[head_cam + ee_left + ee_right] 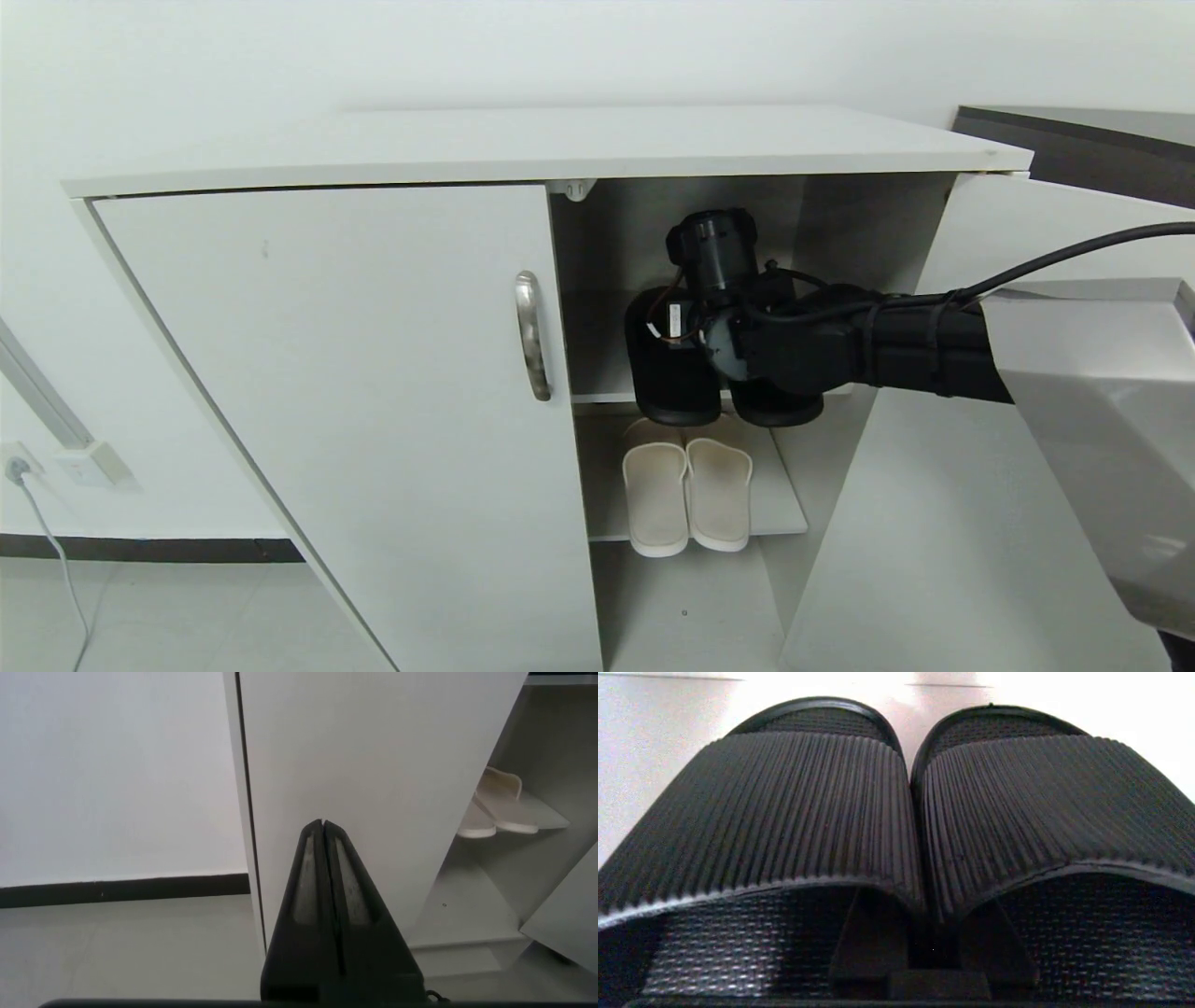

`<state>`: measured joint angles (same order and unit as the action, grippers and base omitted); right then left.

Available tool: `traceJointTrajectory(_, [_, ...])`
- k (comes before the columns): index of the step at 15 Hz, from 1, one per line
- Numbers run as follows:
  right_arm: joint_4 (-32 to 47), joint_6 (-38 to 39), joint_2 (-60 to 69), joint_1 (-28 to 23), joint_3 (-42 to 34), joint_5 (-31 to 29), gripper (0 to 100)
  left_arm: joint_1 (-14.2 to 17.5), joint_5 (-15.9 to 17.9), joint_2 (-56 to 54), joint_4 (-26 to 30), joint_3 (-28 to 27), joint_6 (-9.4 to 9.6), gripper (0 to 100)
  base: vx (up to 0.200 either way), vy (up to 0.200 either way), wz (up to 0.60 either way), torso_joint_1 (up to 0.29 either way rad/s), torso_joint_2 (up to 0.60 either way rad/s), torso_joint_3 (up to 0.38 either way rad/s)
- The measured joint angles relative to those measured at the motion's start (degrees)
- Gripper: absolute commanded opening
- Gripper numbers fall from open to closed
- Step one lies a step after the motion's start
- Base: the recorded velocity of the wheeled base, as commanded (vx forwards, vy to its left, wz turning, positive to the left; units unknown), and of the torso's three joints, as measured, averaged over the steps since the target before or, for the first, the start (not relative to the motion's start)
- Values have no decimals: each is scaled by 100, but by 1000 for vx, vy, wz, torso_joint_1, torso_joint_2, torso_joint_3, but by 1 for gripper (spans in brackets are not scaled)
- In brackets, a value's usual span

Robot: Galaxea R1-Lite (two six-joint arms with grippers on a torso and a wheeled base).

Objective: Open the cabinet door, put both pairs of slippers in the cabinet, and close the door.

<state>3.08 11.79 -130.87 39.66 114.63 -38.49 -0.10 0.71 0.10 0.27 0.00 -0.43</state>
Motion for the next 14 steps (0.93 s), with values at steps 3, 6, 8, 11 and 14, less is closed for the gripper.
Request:
traceJointTrajectory(3, [-2, 2, -4, 6, 0, 0, 100, 0, 0, 0, 0, 0, 0, 0, 0, 0, 0, 0, 0, 0])
traceJointTrajectory(6, [6, 33, 63, 50, -22, -7, 100, 0, -2, 0, 0, 0, 2, 0, 0, 0, 0, 0, 0, 0])
traceJointTrajectory(8, [0, 79, 188, 98, -212, -10, 100, 0, 0, 0, 0, 0, 10, 0, 0, 0, 0, 0, 0, 0])
traceJointTrajectory(11, [-33, 156, 405, 174, -645, -21, 100, 0, -6, 0, 0, 0, 10, 0, 0, 0, 0, 0, 0, 0])
traceJointTrajectory(14, [-44, 197, 482, 185, -766, -22, 100, 0, -11, 0, 0, 0, 10, 0, 0, 0, 0, 0, 0, 0])
